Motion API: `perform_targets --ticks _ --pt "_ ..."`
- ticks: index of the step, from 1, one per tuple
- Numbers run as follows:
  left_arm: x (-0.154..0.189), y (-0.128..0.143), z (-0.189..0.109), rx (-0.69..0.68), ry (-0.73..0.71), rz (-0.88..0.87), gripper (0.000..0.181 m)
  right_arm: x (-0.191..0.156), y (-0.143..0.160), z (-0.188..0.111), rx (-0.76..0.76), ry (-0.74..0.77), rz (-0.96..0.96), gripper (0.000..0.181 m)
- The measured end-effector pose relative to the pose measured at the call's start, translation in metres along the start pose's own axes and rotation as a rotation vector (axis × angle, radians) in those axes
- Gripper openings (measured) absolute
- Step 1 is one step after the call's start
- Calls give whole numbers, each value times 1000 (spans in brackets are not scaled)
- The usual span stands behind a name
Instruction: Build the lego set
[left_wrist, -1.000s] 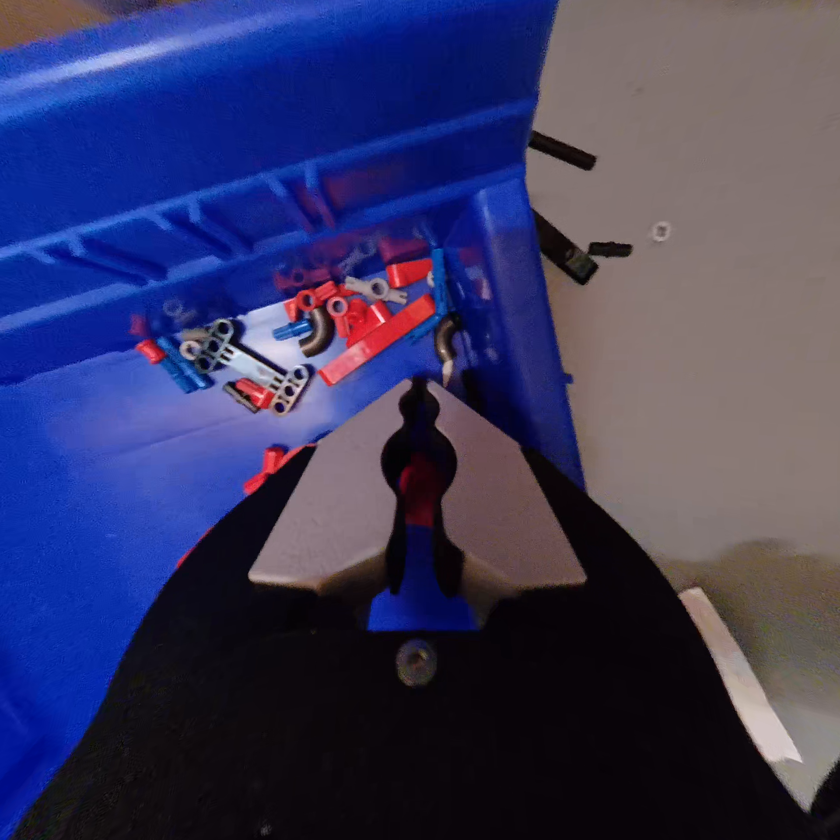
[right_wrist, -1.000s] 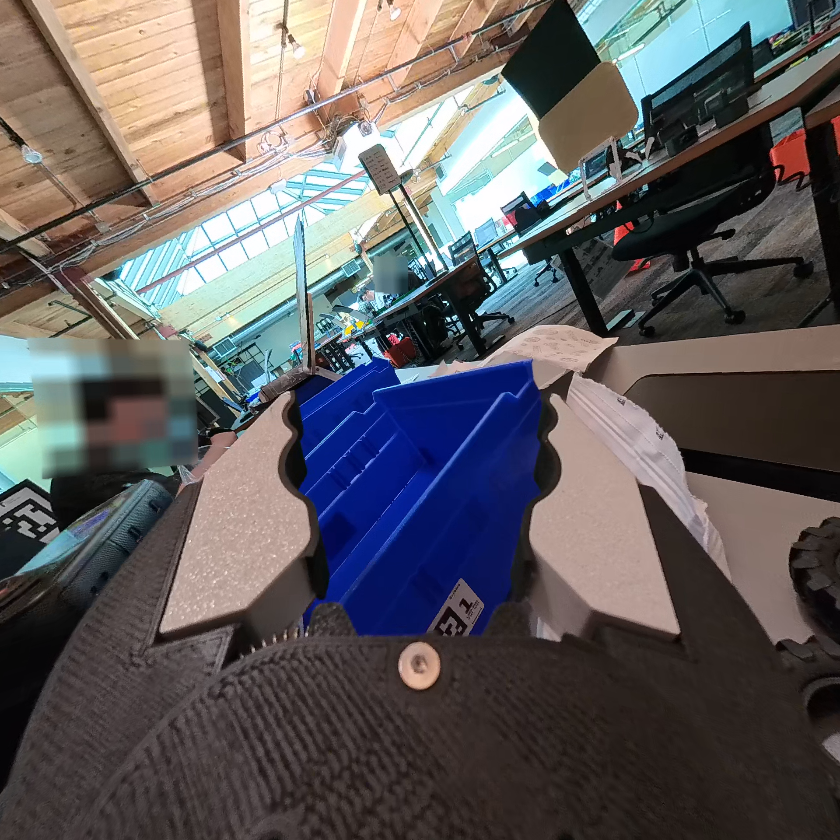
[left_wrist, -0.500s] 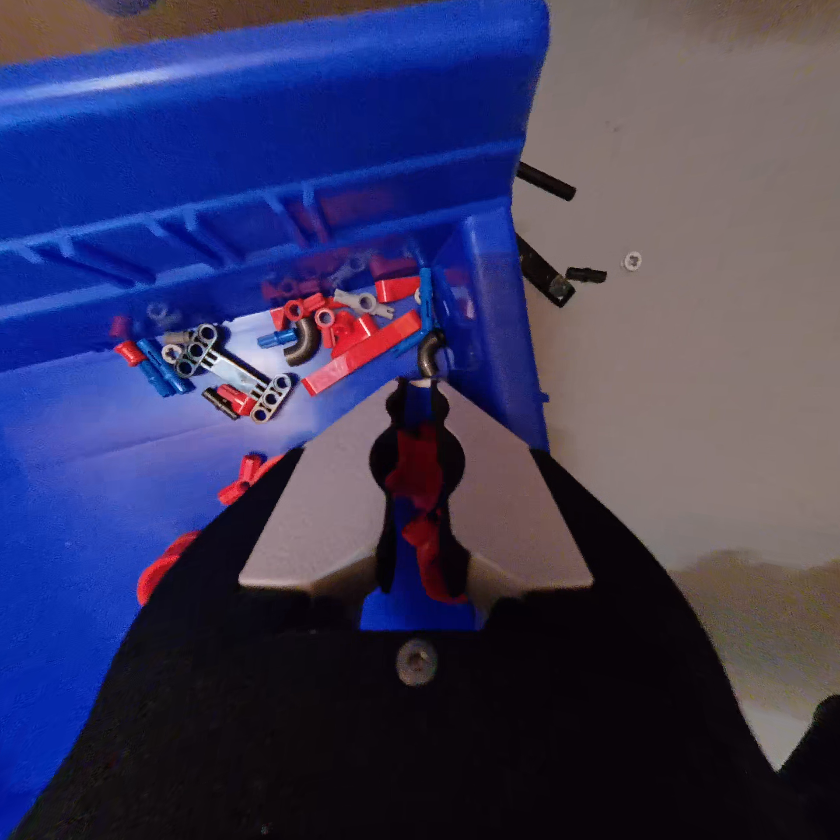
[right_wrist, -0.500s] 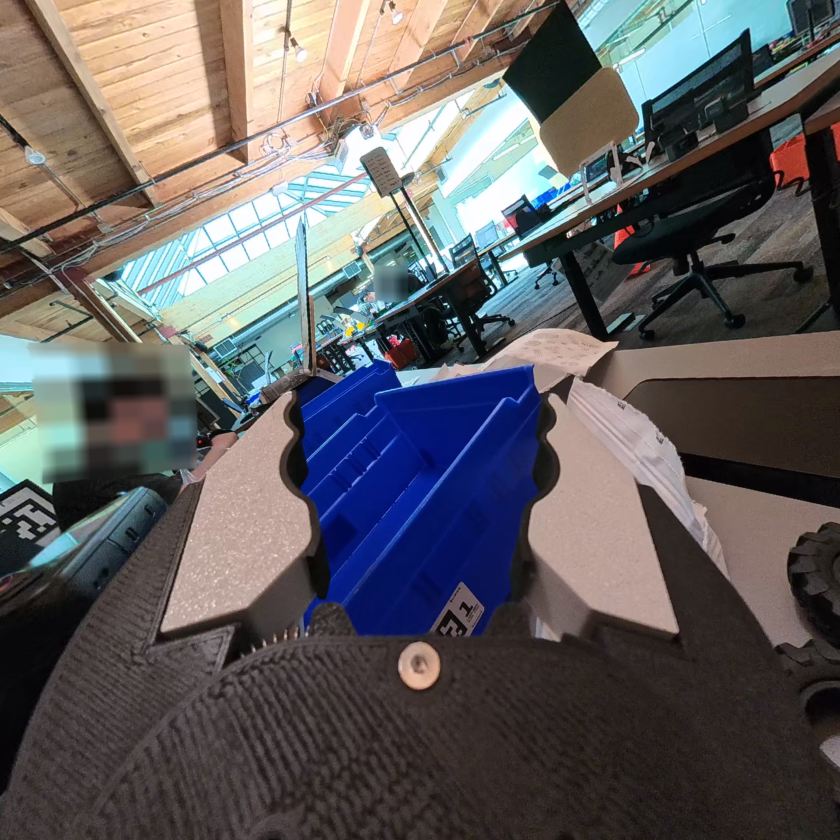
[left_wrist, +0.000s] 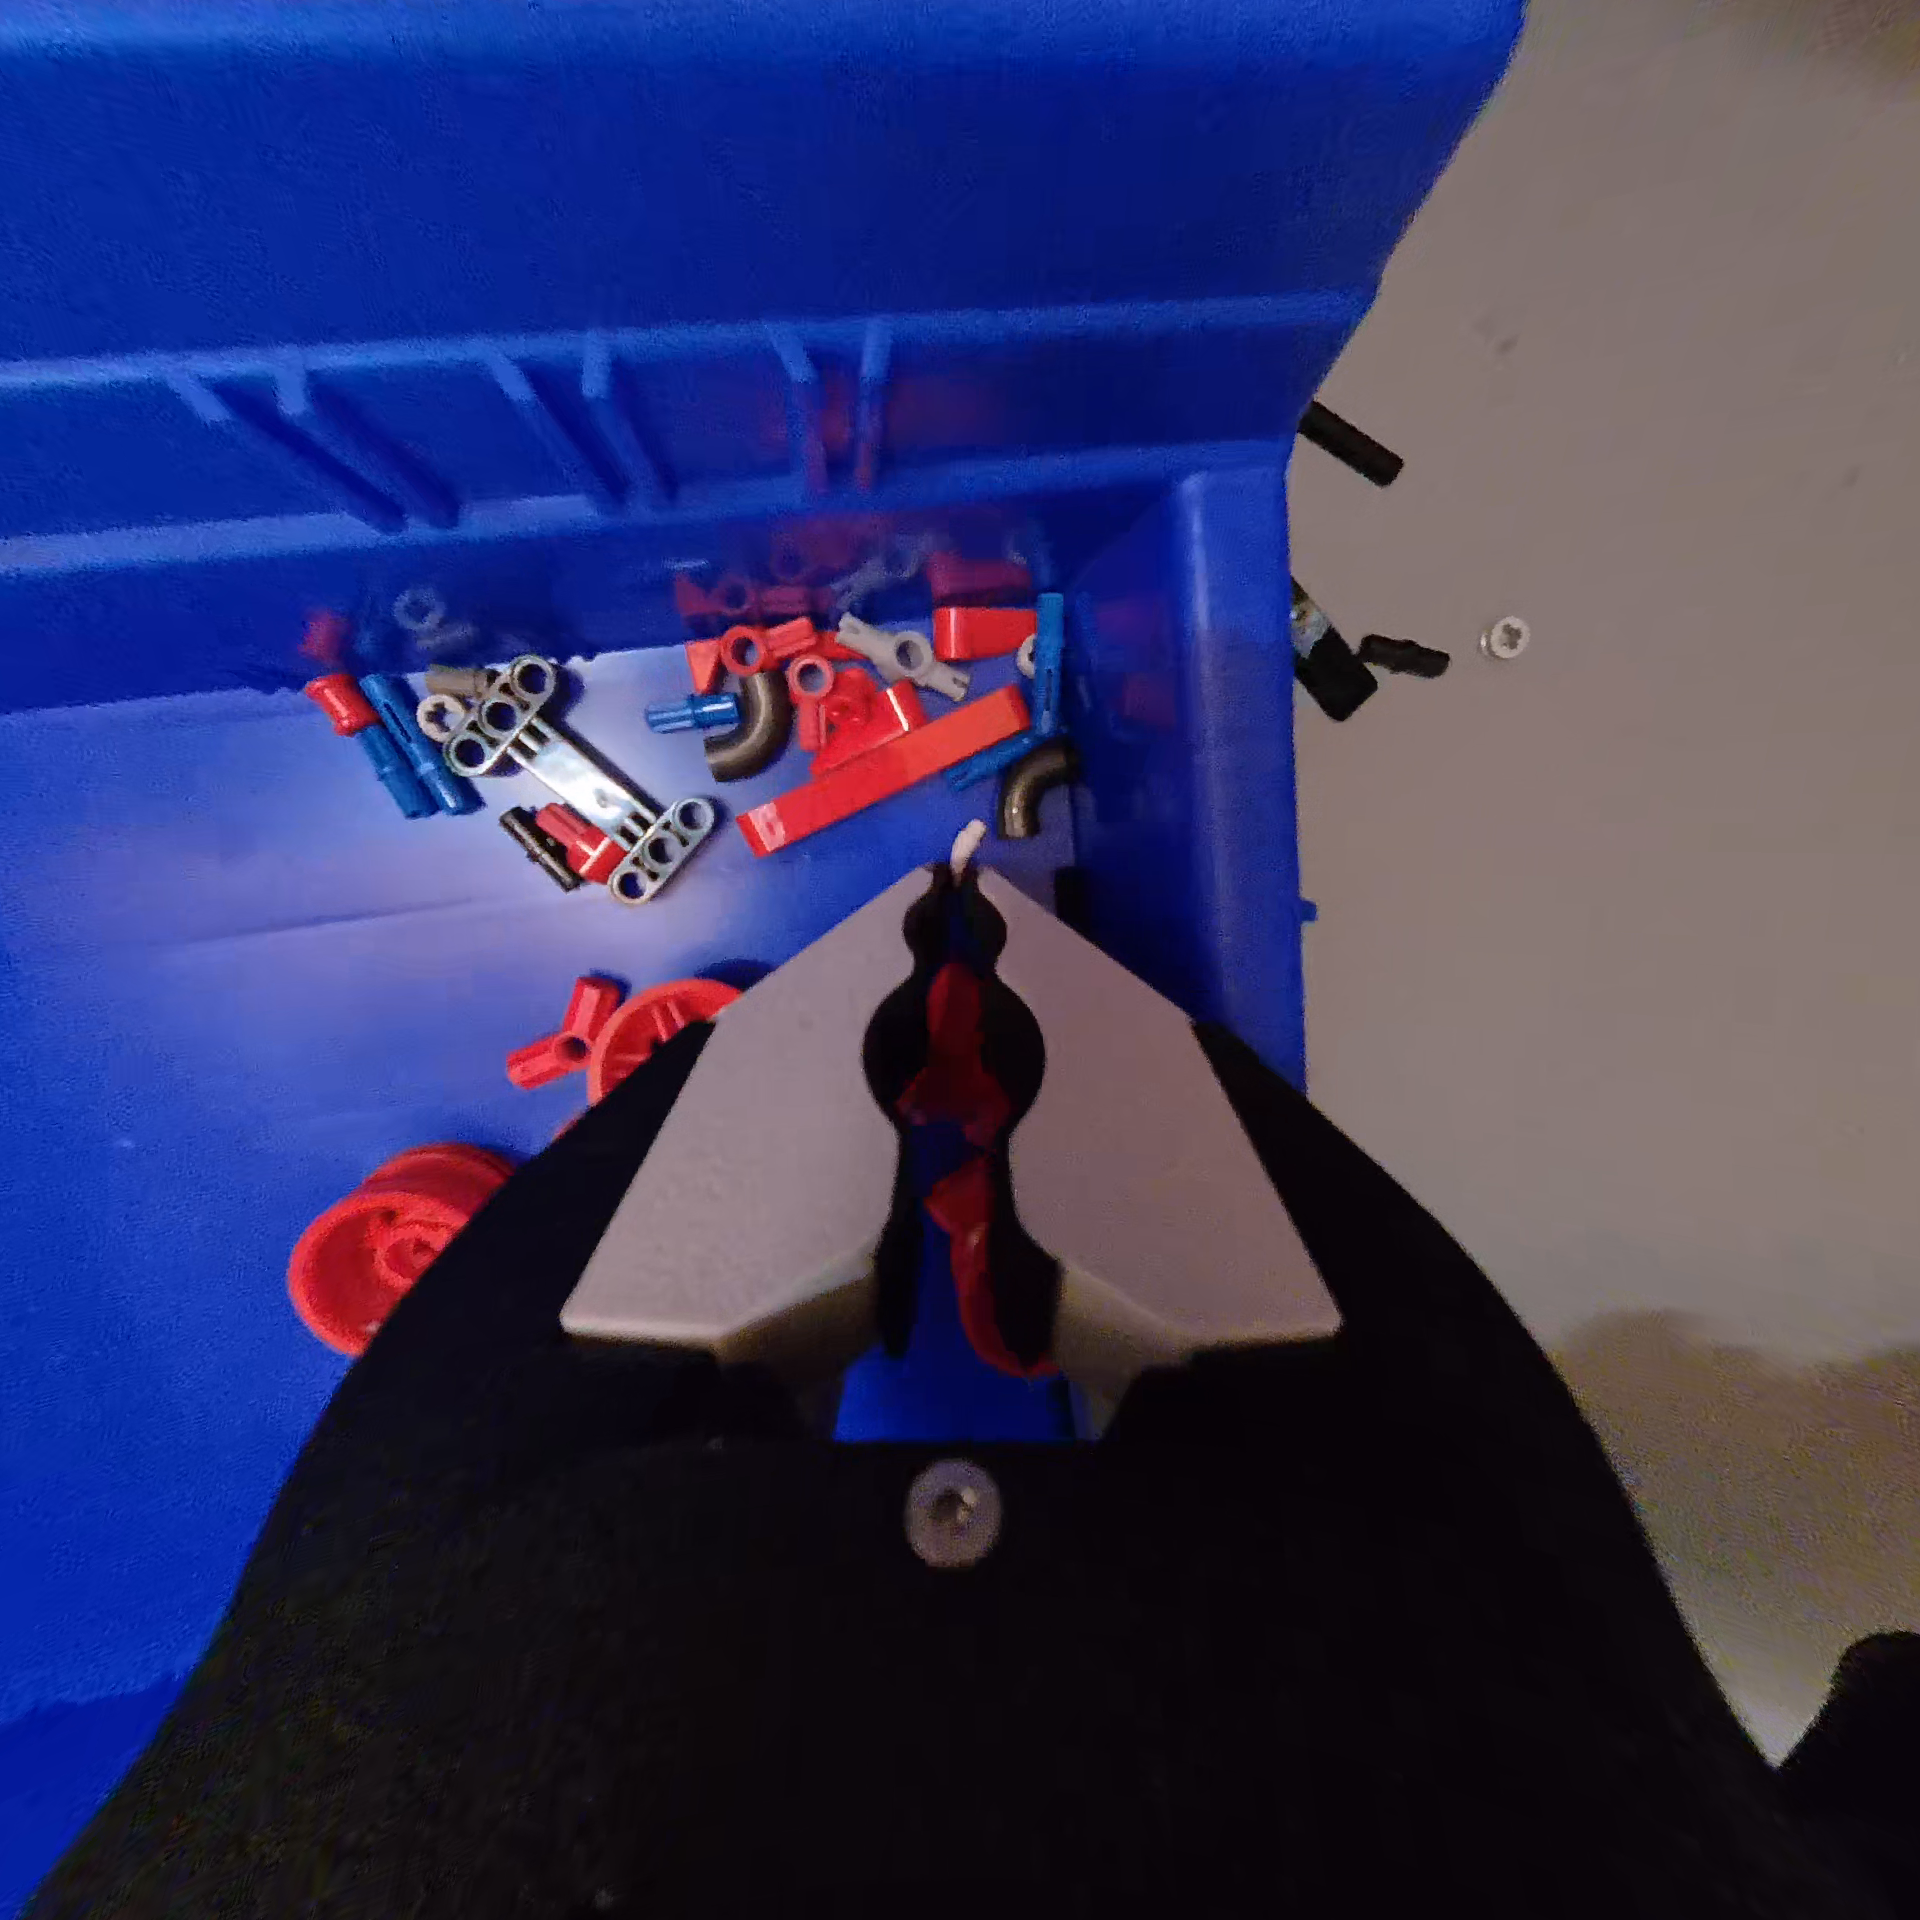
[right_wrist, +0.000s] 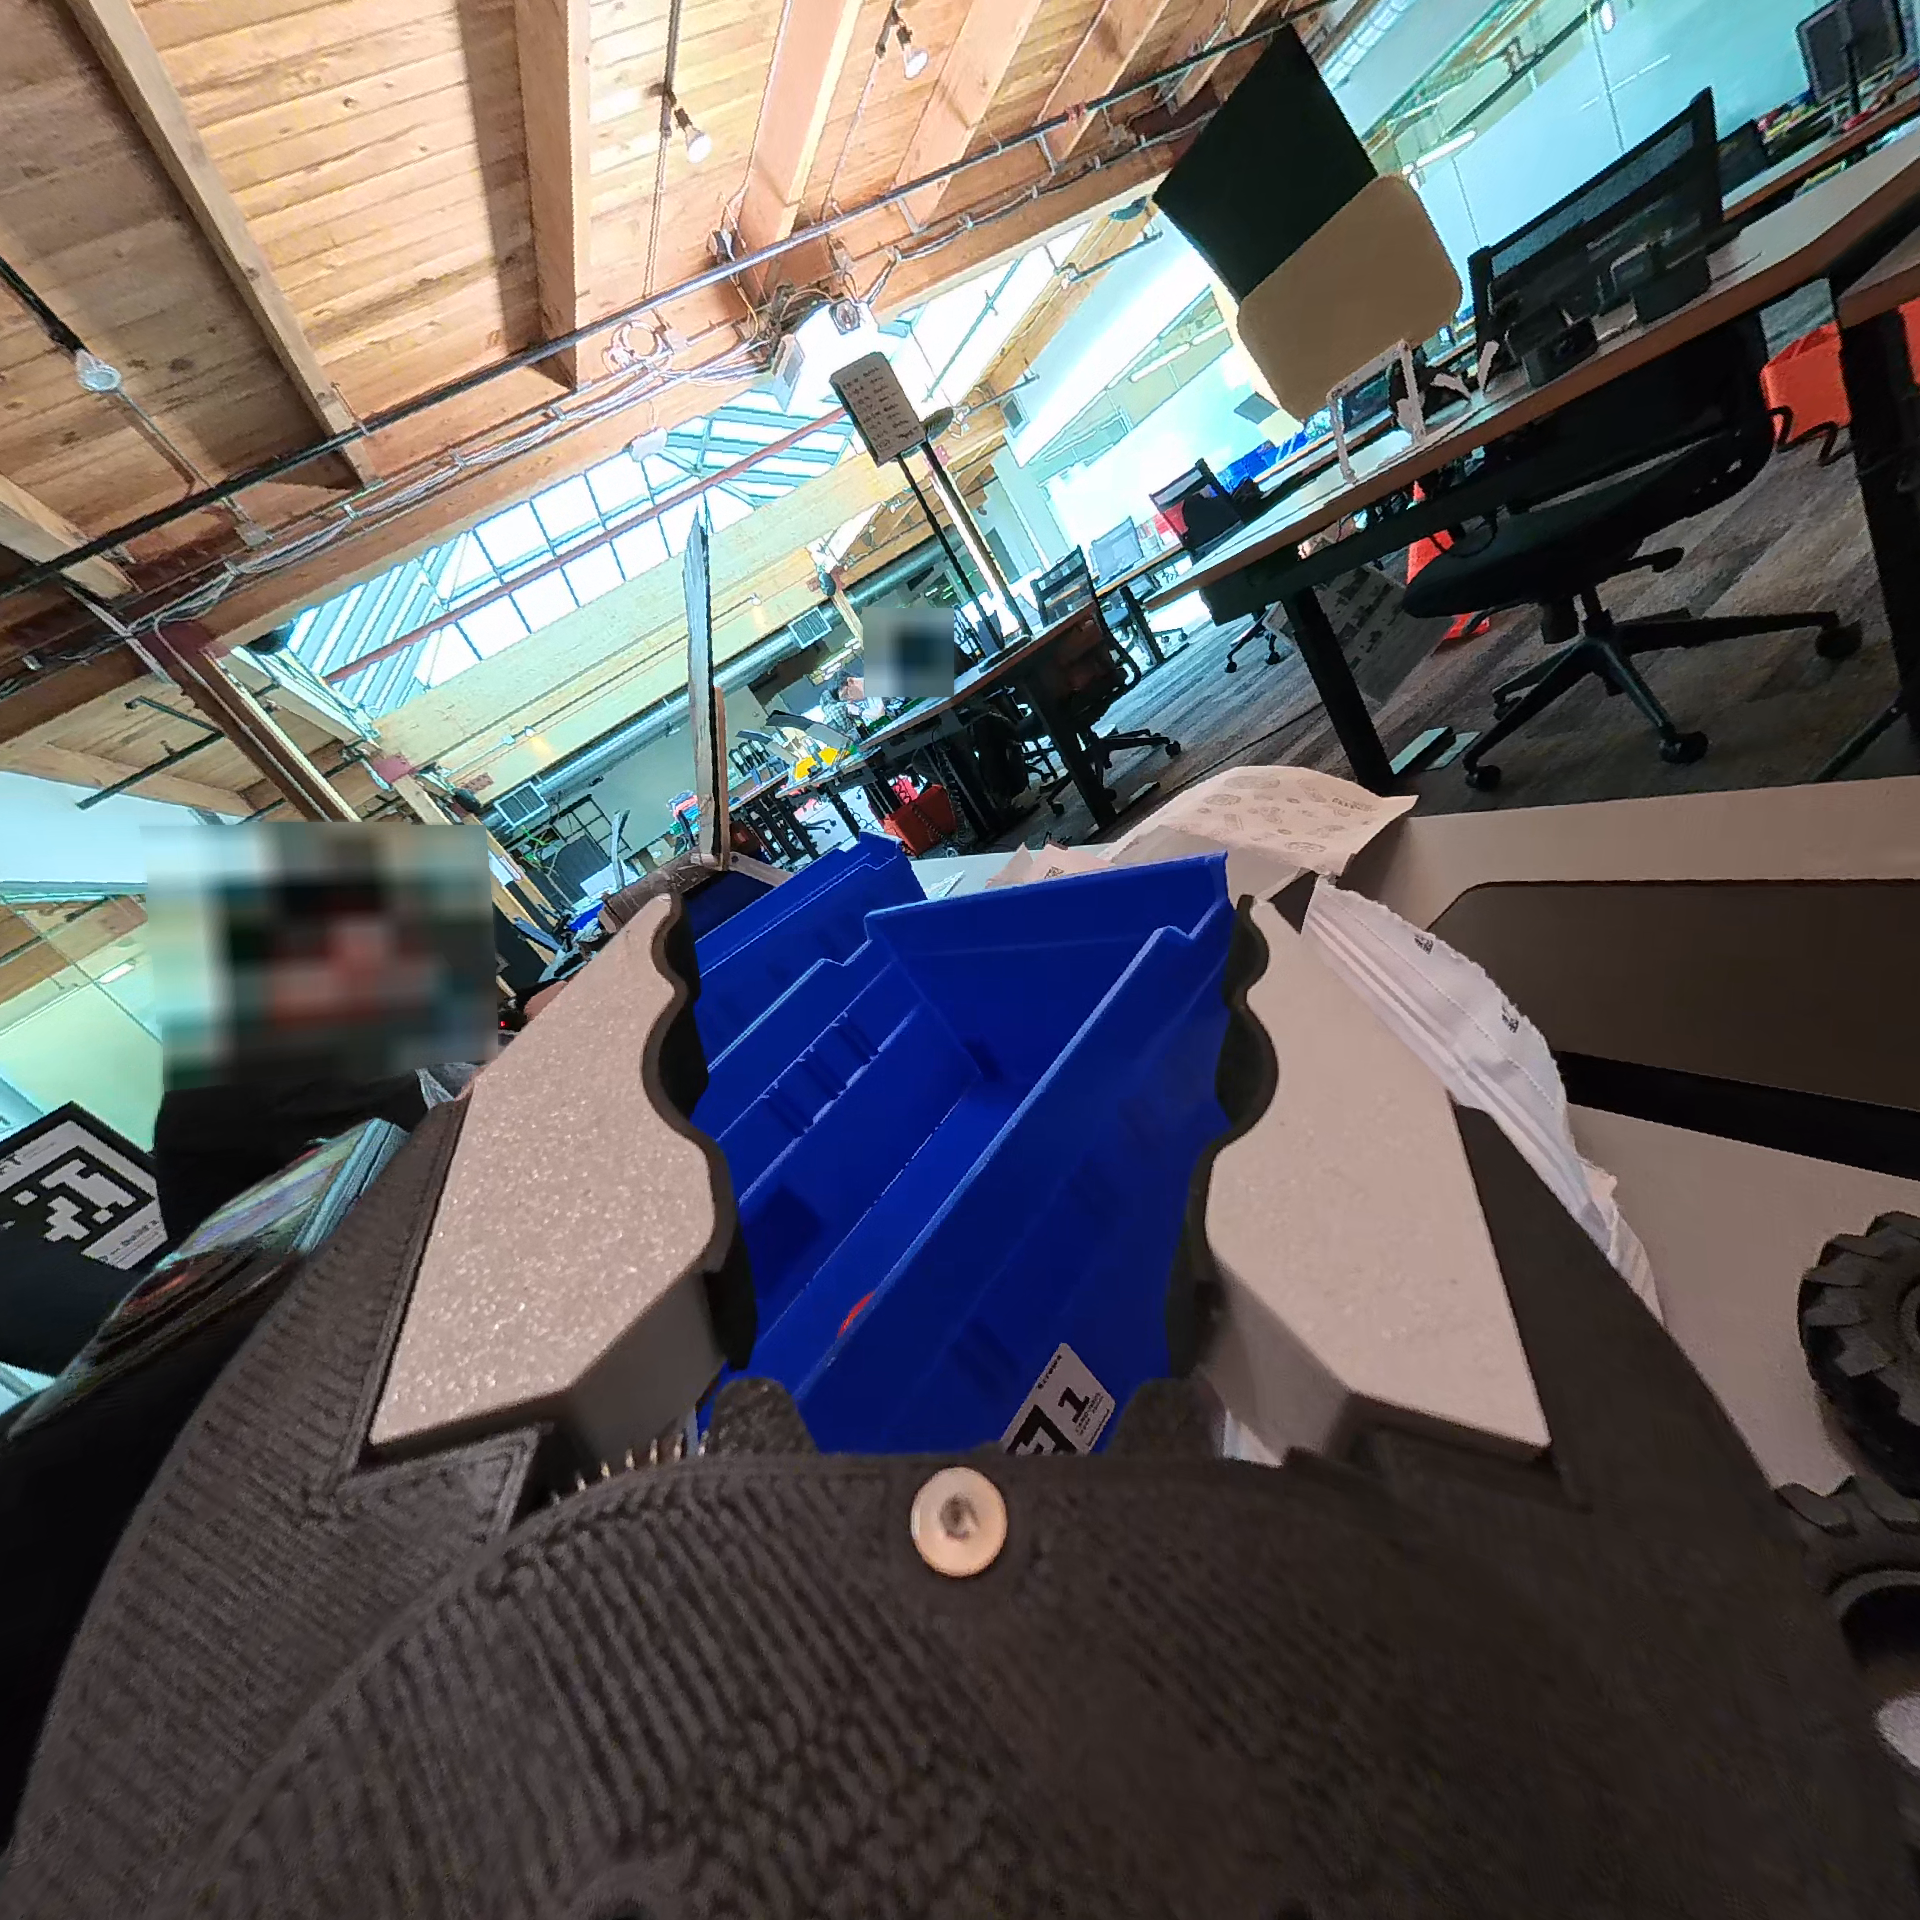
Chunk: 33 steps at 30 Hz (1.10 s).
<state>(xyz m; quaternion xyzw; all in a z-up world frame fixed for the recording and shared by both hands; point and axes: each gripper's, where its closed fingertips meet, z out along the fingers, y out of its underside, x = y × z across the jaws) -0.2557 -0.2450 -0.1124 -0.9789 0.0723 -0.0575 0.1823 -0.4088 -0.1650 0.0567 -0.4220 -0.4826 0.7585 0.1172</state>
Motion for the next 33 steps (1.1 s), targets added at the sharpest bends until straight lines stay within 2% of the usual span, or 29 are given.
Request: perform_targets --ticks 1,6,9,12,14,18,21,24,27,33 --pt "0 0 0 1 -3 2 0 -1 0 0 -1 -3 -1 101" --pt "-9 -1 -2 14 -83 -1 0 -7 -1 1 -2 -16 -5 100" --pt "-22 -5 -14 50 -213 -54 0 -13 -3 1 -2 -31 -11 100" --pt "-39 -15 -44 111 -466 -112 0 -20 -8 1 -17 -36 -36 103" --pt "-45 -27 -75 200 -688 -160 0 -30 -15 -1 -24 -52 -61 108" --pt "-25 -48 -127 378 -987 -205 0 -66 -33 -13 -46 -65 -159 110" --pt "0 -69 -154 484 -1133 -202 0 -106 -45 -37 -16 -83 -209 107" --pt "25 -103 -161 602 -1178 -160 0 -132 -50 -69 -40 -46 -277 104" --pt "41 -135 -151 654 -1193 -110 0 -140 -51 -110 -91 0 -320 101" --pt "64 -205 -117 810 -1159 -52 0 -144 -63 -192 -157 14 -229 101"
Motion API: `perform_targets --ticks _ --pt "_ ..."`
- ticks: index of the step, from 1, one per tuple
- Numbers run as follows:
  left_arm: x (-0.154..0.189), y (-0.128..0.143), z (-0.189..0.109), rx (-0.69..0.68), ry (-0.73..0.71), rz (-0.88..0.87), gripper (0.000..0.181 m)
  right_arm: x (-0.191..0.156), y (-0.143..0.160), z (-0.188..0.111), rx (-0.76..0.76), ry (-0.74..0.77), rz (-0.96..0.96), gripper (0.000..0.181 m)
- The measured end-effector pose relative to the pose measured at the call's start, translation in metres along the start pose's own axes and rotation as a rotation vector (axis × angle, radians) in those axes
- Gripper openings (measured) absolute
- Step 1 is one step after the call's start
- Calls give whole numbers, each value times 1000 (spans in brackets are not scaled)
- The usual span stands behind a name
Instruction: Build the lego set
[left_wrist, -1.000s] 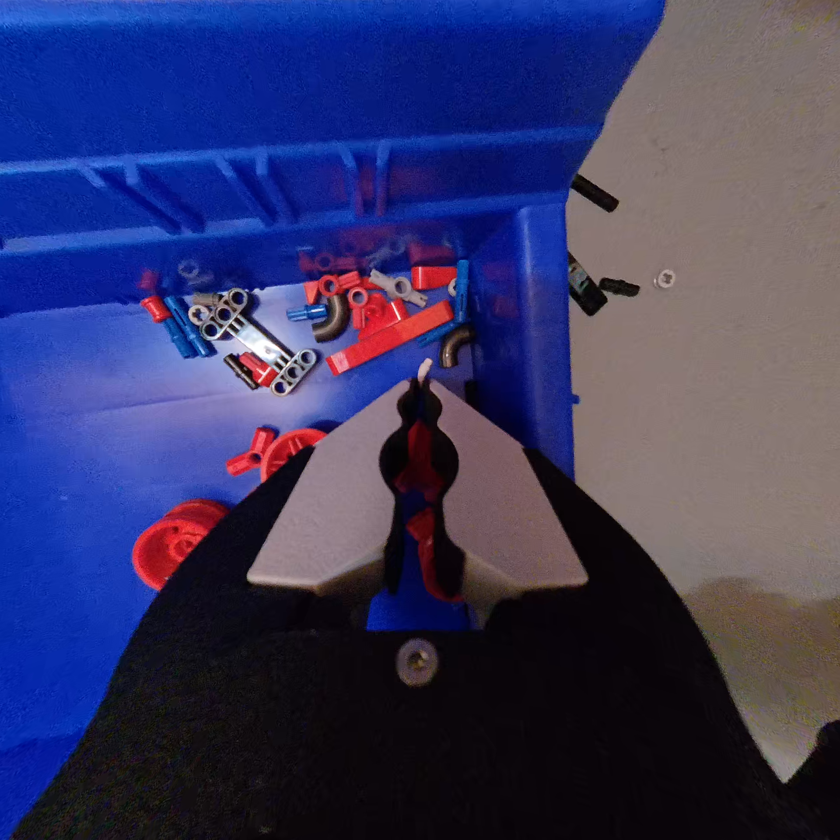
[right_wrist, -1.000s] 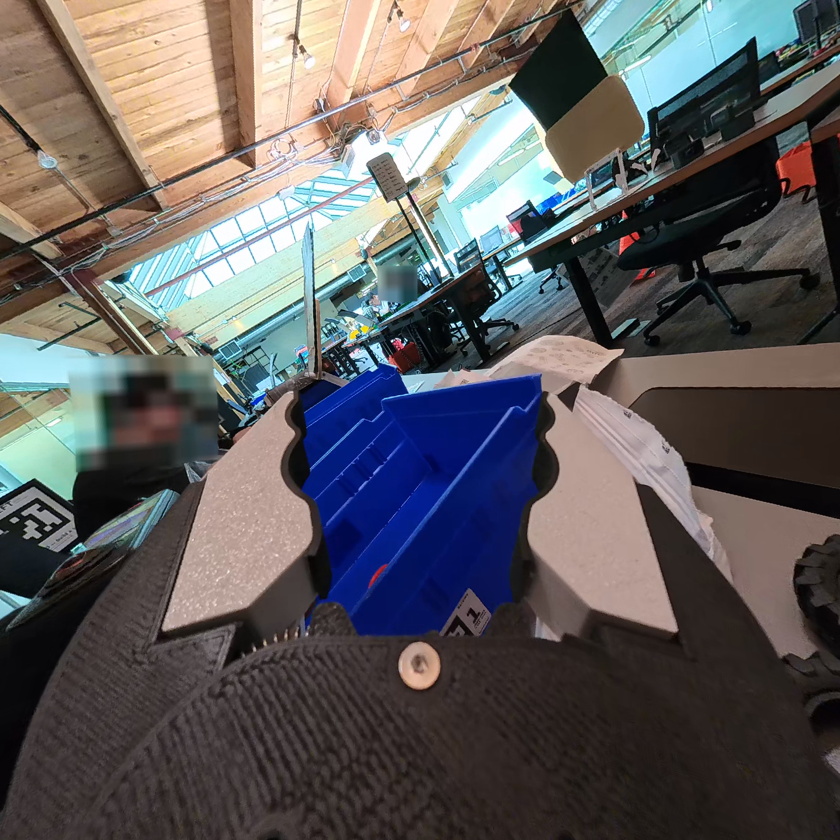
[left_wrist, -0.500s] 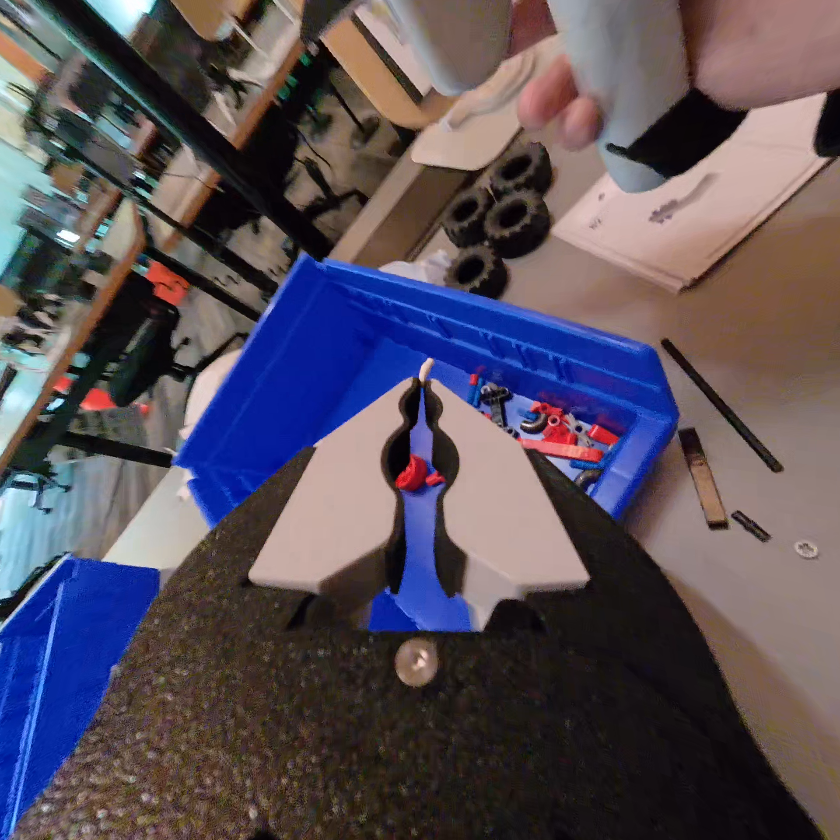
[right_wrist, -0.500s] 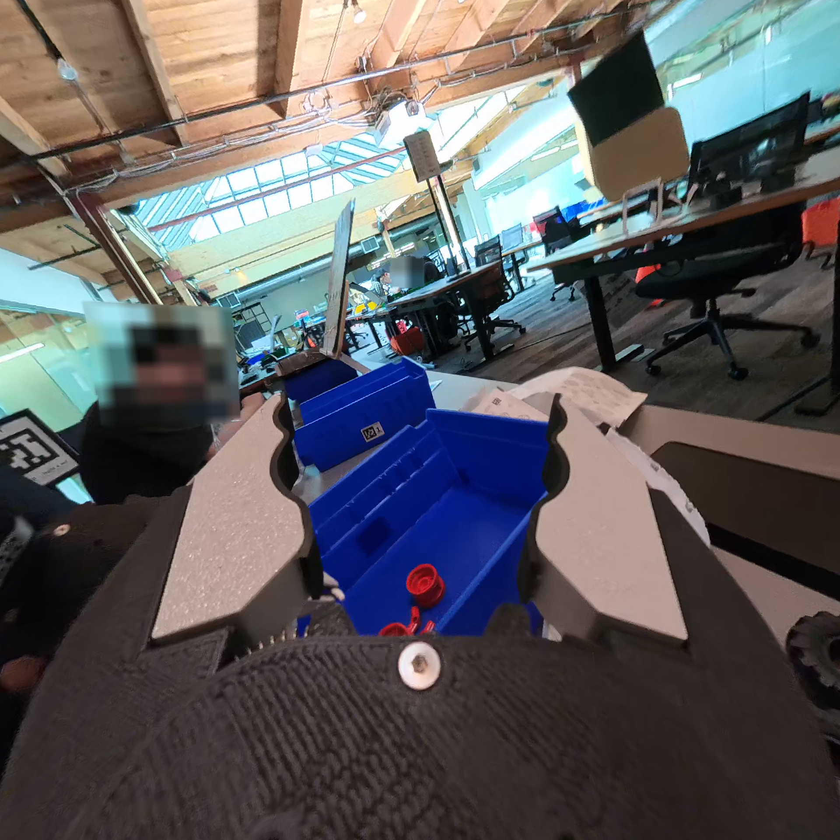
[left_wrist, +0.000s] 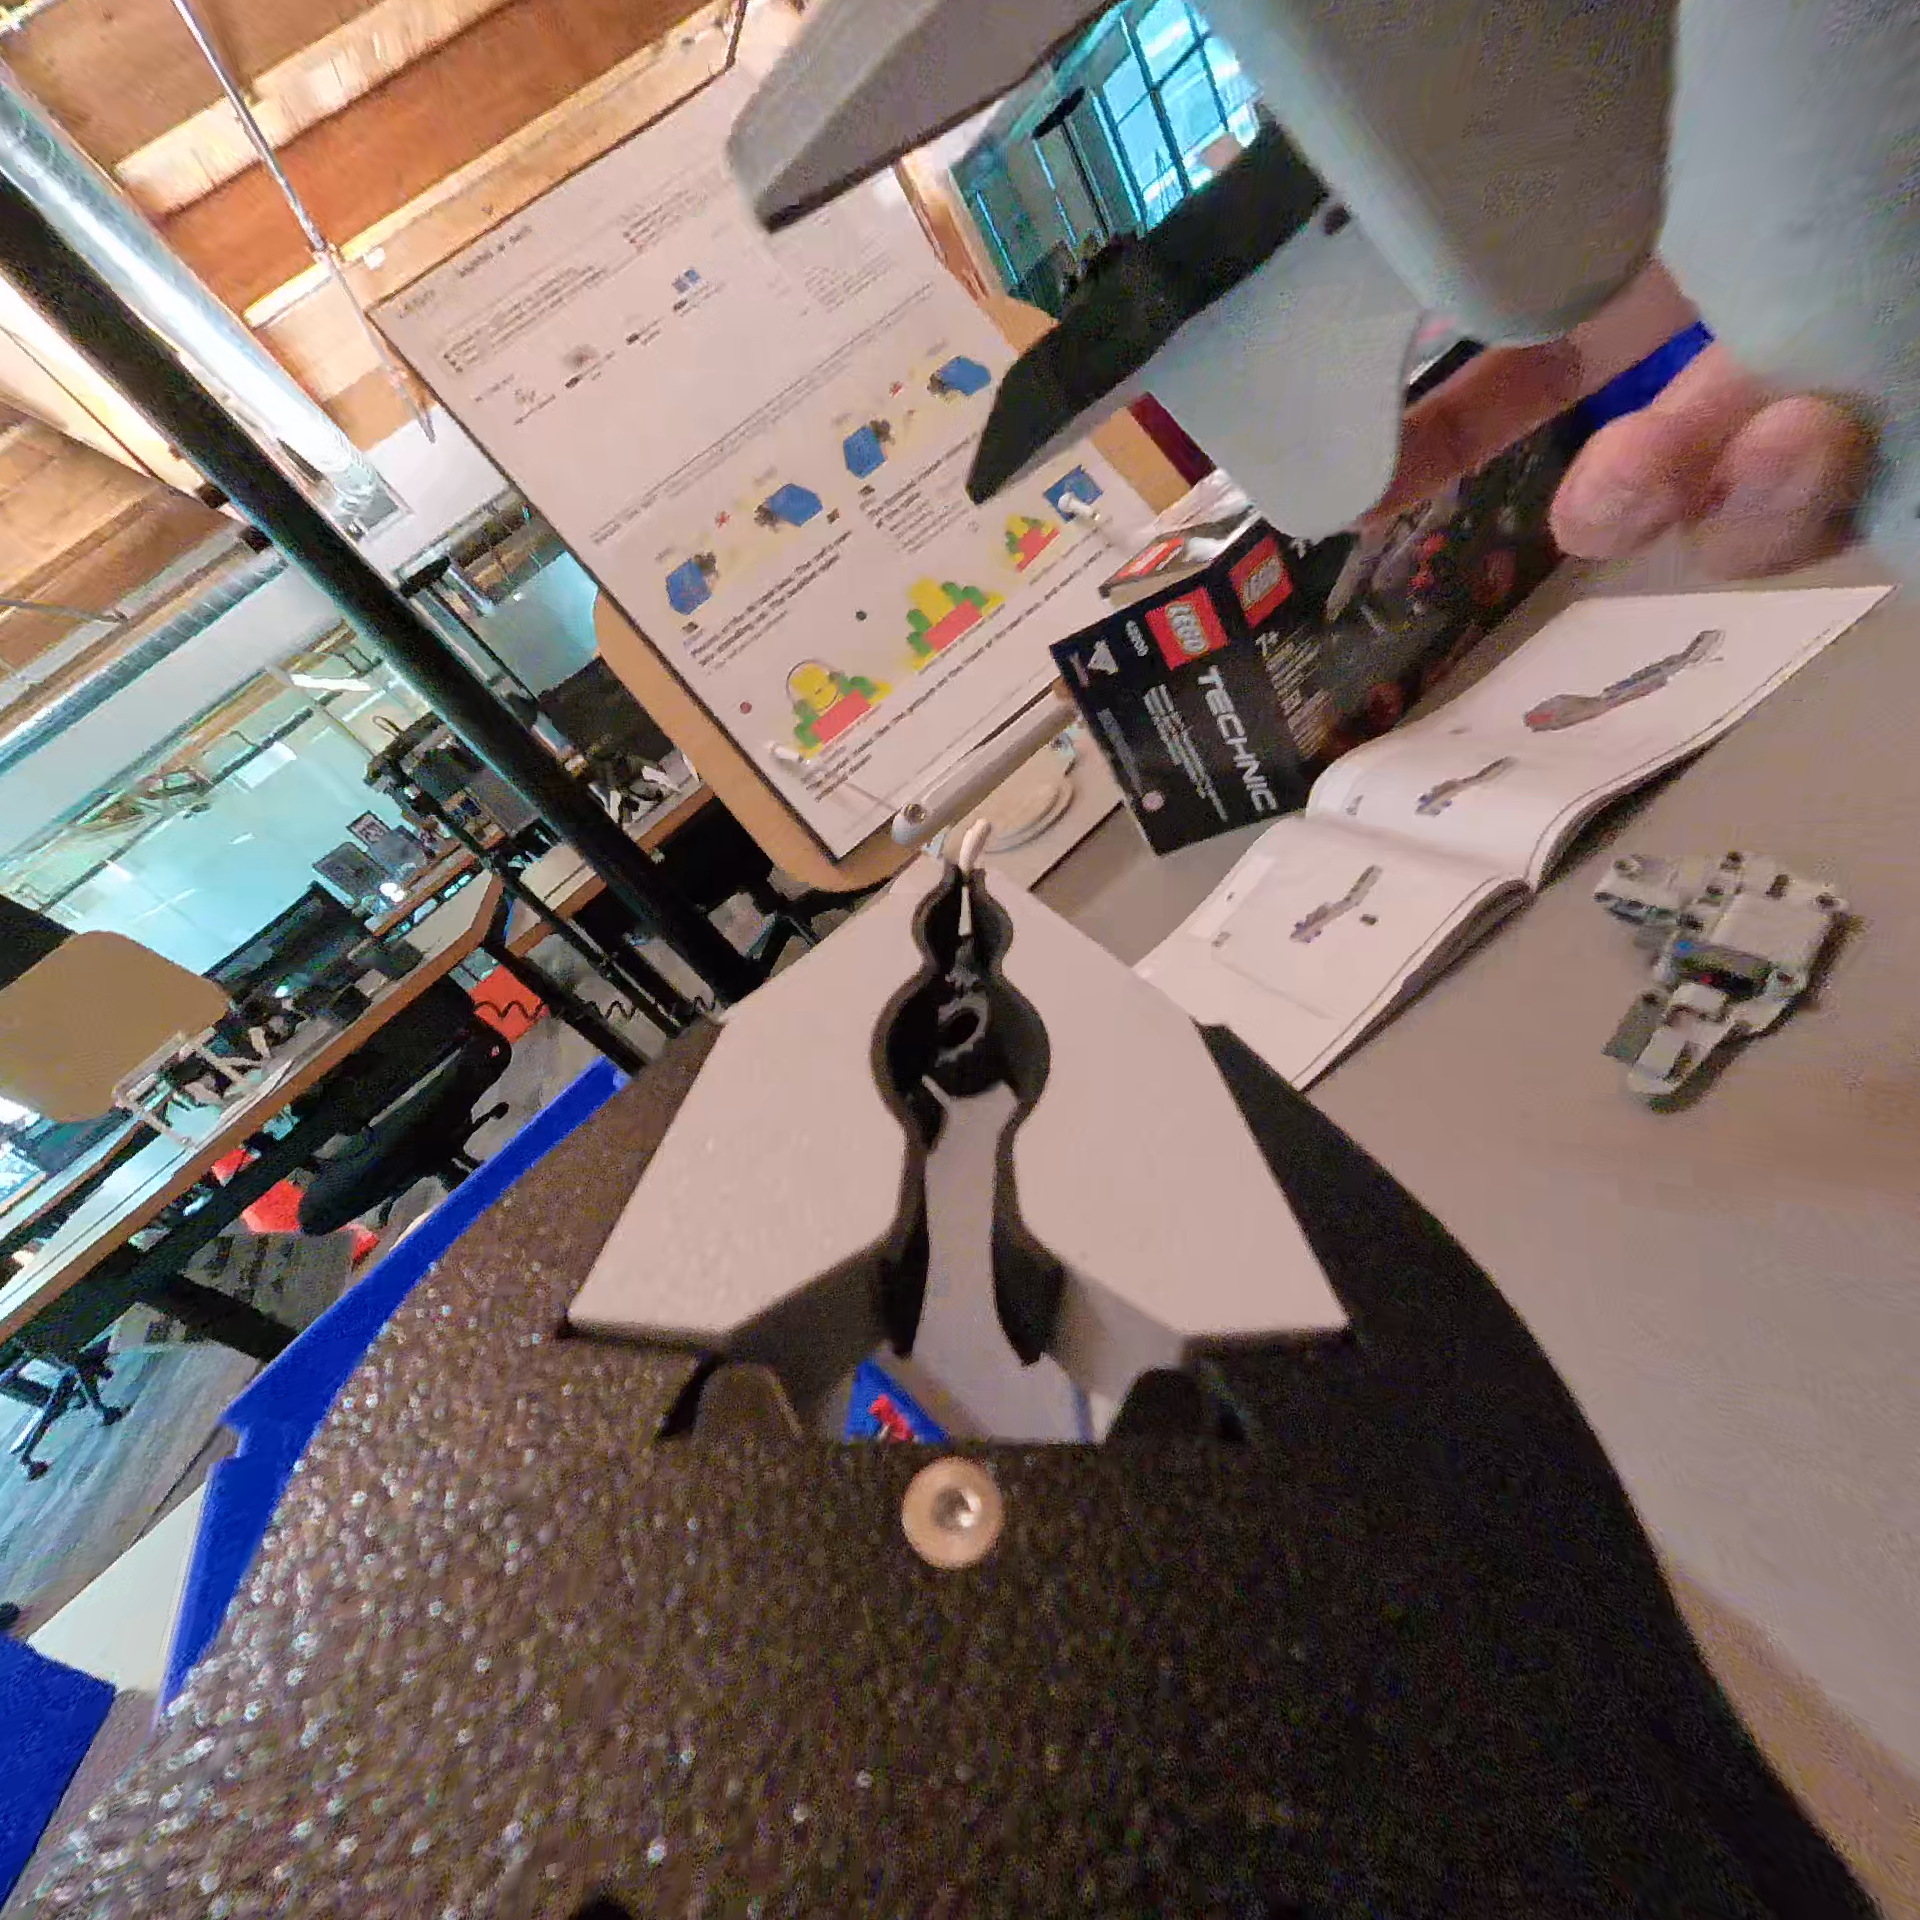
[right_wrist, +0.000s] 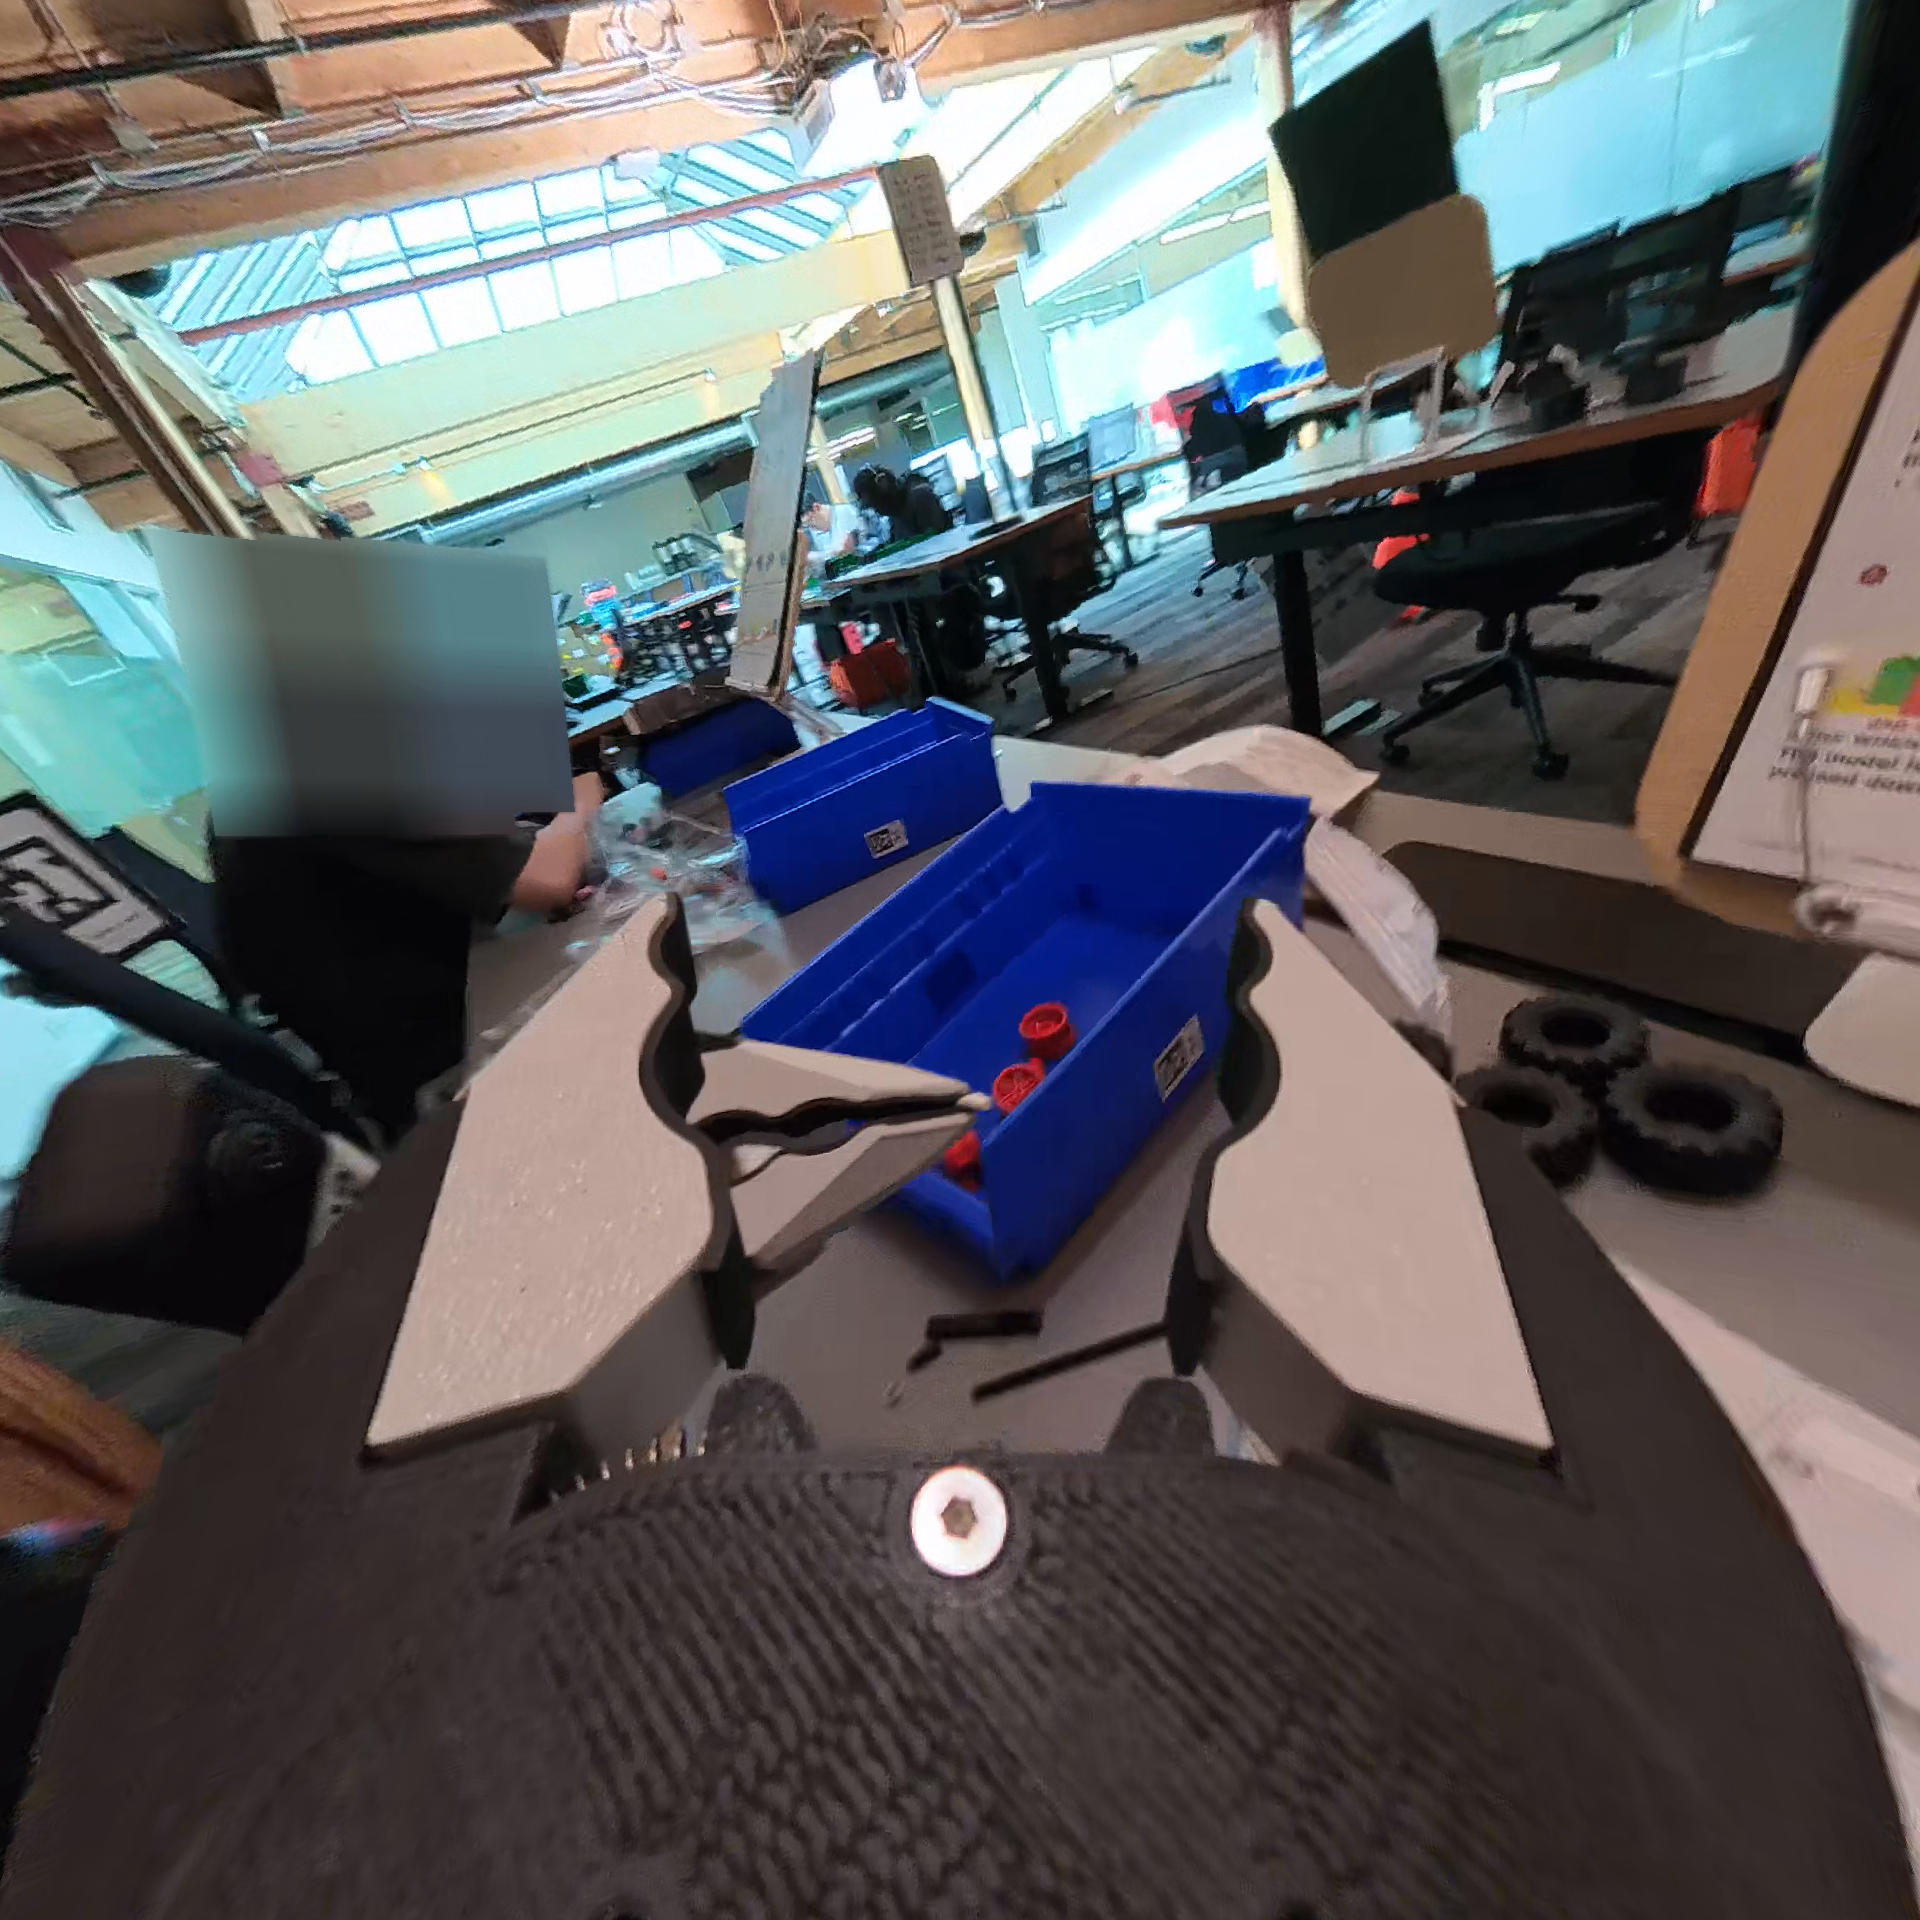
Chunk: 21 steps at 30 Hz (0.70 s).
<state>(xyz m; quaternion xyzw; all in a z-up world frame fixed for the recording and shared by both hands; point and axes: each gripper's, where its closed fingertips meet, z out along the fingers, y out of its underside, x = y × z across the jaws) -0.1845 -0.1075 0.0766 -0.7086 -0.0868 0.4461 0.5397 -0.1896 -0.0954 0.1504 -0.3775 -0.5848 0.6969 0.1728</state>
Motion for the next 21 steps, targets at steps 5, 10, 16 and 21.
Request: perform_targets --ticks 5,10,16,21 --pt "63 -35 3 142 -31 239 0 21 38 -91 -84 4 179 99" --pt "124 -56 -3 263 -86 621 0 47 80 -166 -14 12 459 71" --pt "183 -70 -9 374 -84 855 0 30 111 -199 54 -87 576 35" --pt "207 -78 -12 427 51 722 0 22 113 -215 79 -54 274 32"
